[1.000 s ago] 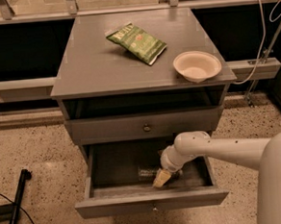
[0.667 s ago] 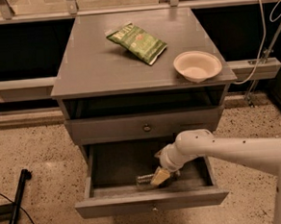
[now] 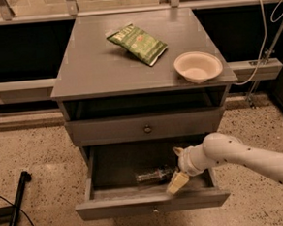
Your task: Place water bottle into middle drawer
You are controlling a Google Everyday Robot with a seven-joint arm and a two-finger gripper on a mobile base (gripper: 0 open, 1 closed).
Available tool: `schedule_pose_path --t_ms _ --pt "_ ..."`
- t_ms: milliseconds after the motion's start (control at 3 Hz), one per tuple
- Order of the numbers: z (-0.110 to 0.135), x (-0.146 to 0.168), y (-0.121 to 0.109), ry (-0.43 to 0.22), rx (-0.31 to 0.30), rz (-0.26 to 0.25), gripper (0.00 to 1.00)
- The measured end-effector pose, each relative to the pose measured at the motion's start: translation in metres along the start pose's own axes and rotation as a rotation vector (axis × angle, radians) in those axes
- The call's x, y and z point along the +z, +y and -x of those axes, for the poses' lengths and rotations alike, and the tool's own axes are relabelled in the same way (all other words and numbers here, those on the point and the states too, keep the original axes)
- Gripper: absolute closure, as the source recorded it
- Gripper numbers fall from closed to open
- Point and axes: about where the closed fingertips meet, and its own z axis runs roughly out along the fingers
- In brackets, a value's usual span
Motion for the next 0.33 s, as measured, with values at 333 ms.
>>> schedule_pose_path --t_ms 333 --pt "-0.0121 -0.0087 0.0004 -0.002 0.015 -0.011 0.00"
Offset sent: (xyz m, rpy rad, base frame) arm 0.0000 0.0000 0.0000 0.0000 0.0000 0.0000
